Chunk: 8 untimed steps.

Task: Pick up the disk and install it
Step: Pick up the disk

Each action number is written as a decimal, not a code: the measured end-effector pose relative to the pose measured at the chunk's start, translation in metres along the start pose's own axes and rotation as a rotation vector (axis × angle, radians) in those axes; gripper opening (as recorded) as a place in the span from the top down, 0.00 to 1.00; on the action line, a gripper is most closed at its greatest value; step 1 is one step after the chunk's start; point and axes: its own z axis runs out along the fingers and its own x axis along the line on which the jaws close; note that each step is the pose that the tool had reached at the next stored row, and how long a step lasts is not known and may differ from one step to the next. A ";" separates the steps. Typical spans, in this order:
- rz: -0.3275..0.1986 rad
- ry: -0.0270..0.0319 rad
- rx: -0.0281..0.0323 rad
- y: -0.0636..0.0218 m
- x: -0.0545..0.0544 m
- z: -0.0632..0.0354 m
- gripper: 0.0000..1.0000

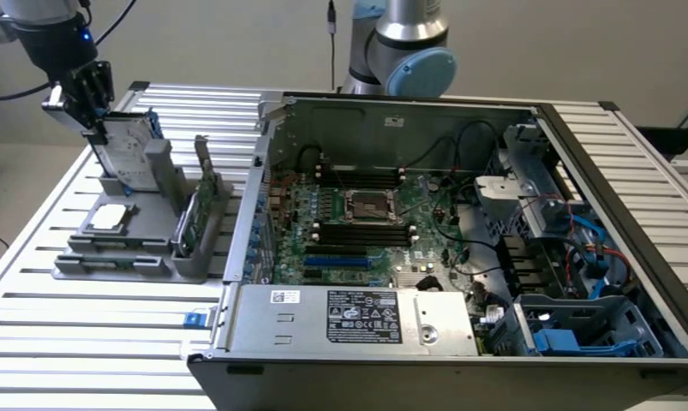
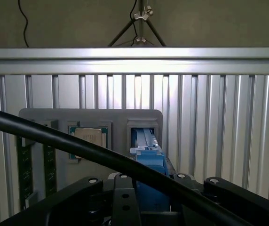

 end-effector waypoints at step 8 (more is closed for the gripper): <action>0.000 0.0000 -0.0001 0.0000 0.000 -0.0031 0.67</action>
